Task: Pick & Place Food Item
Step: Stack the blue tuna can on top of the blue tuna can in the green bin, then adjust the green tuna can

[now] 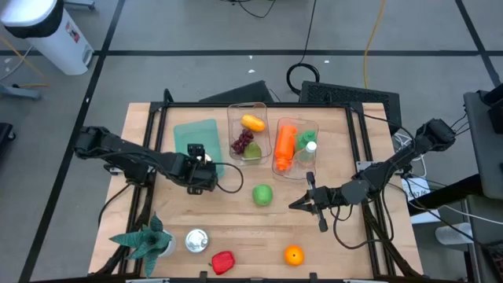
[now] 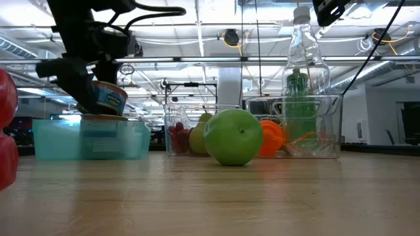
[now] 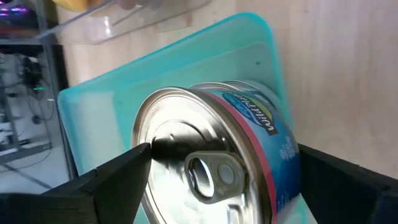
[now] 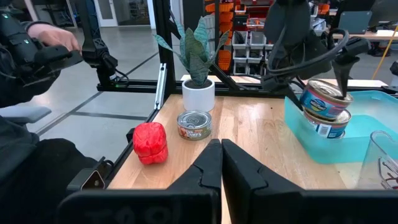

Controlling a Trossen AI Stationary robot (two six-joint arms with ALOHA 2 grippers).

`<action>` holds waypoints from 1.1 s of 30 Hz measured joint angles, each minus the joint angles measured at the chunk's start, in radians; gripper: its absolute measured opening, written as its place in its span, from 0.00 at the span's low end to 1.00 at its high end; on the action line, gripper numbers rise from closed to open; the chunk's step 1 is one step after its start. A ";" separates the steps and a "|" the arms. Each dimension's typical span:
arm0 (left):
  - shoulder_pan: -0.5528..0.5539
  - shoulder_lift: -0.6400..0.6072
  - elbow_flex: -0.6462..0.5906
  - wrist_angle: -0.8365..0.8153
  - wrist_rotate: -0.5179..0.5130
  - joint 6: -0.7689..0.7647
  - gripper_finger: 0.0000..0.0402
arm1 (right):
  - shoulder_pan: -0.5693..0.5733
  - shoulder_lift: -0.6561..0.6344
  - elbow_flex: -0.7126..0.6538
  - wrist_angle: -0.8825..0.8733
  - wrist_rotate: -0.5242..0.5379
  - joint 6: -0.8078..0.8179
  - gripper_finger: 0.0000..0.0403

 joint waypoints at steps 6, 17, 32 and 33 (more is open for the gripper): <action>0.000 0.001 0.021 -0.006 0.021 0.005 0.94 | 0.000 0.000 0.000 0.000 0.000 0.000 0.00; 0.019 0.001 0.021 -0.011 0.043 0.006 0.94 | 0.000 0.000 0.000 0.000 0.000 0.000 0.00; -0.102 0.000 0.303 -0.207 -0.047 -0.073 0.94 | 0.000 0.000 0.000 -0.001 0.000 -0.003 0.00; -0.128 -0.006 0.332 -0.206 -0.049 -0.092 0.94 | 0.000 0.000 0.000 -0.003 0.000 -0.002 0.00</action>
